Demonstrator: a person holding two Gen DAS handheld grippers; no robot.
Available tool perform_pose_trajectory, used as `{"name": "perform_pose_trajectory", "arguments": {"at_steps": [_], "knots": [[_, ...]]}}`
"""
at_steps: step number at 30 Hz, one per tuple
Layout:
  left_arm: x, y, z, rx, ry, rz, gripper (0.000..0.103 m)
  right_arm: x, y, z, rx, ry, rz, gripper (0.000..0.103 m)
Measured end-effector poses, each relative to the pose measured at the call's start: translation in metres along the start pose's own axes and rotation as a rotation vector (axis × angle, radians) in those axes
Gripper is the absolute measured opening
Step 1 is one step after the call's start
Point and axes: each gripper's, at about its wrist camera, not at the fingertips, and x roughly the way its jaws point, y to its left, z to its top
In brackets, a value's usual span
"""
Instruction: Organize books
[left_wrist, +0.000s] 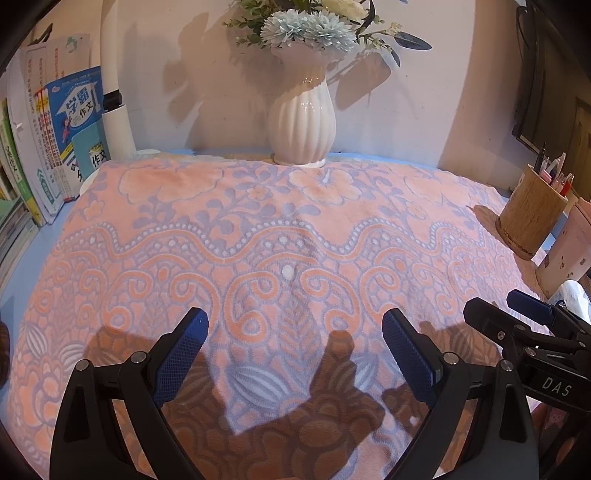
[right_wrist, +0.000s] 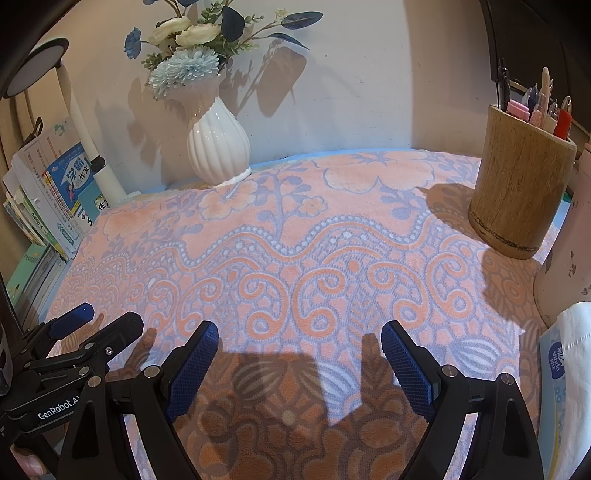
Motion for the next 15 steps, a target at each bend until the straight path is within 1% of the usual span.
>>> {"name": "perform_pose_trajectory", "arguments": {"at_steps": [7, 15], "knots": [[0.0004, -0.0001, 0.0004, 0.003, 0.001, 0.001, 0.095, -0.0002, 0.0002, 0.0003, 0.000, 0.000, 0.000, 0.089], [-0.0009, -0.0004, -0.0003, 0.006, 0.000, 0.025, 0.095, 0.0011, 0.0001, -0.0027, 0.004, 0.006, -0.005, 0.089]]}}
